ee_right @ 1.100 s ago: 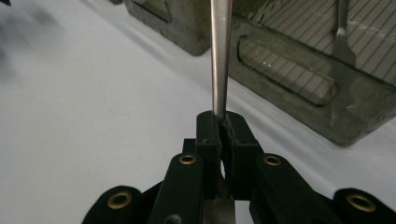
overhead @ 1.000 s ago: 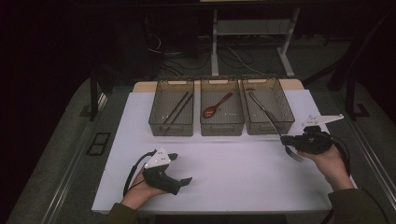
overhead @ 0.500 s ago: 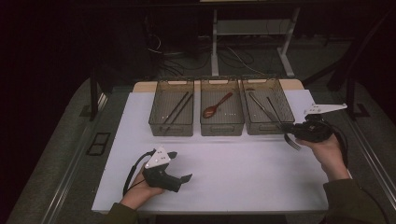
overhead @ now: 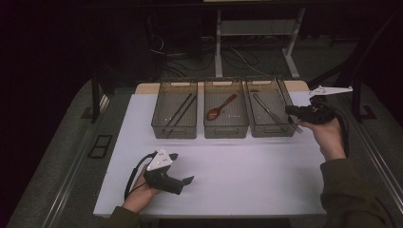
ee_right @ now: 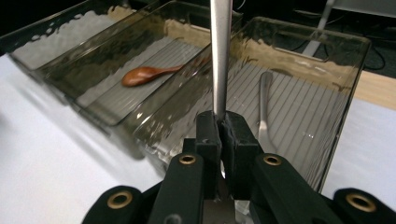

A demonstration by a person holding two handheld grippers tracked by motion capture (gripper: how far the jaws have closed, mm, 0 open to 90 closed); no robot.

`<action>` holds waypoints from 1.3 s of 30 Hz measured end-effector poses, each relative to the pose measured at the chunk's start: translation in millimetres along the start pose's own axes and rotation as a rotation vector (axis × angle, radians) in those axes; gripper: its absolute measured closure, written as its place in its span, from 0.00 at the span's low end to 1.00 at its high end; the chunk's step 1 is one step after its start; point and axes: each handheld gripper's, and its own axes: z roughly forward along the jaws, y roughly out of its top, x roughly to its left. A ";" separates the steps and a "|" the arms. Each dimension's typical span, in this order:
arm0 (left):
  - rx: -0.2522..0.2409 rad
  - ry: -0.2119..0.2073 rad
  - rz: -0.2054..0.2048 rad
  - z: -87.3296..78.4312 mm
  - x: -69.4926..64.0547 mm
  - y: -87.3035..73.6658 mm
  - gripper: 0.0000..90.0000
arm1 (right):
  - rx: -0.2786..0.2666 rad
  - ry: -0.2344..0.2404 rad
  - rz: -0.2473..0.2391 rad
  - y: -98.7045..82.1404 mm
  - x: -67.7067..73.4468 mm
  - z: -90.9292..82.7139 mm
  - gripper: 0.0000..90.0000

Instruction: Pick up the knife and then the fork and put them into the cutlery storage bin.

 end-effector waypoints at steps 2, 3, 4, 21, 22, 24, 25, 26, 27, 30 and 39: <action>0.000 -0.001 0.001 0.3 -0.3 0.1 0.03 | 0.001 -0.014 0.001 5.2 -2.6 4.3 0.94; 0.000 -0.002 0.000 0.4 -0.4 0.2 0.03 | 0.000 -0.016 0.000 7.3 -4.3 6.9 0.94; 0.000 -0.003 -0.001 0.4 -0.4 0.2 0.03 | 0.000 -0.020 0.003 9.2 -5.7 9.5 0.94; -0.008 -0.009 -0.004 0.1 -0.7 0.5 0.03 | 0.037 -0.067 0.002 31.0 -18.4 56.8 0.94; -0.009 -0.010 -0.003 -0.1 -0.6 0.6 0.03 | 0.040 -0.071 0.000 31.4 -18.5 59.9 0.94; -0.011 -0.009 -0.005 -0.3 -0.5 0.6 0.03 | 0.054 -0.073 0.000 31.8 -19.2 66.1 0.94; -0.011 -0.008 -0.007 -0.4 -0.4 0.5 0.03 | 0.061 -0.074 -0.003 31.6 -19.5 69.1 0.94; -0.009 -0.009 -0.006 -0.8 -0.1 0.7 0.03 | 0.073 -0.077 -0.006 30.8 -20.1 72.1 0.94; -0.010 -0.009 -0.009 -0.8 -0.1 0.6 0.03 | 0.086 -0.079 -0.006 29.9 -20.2 74.8 0.94; -0.011 -0.012 -0.007 -1.0 -0.2 0.8 0.03 | 0.129 -0.093 -0.014 25.8 -21.0 83.1 0.94; -0.011 -0.016 -0.006 0.0 -0.4 0.7 0.03 | 0.238 -0.099 -0.045 19.4 -21.1 96.6 0.94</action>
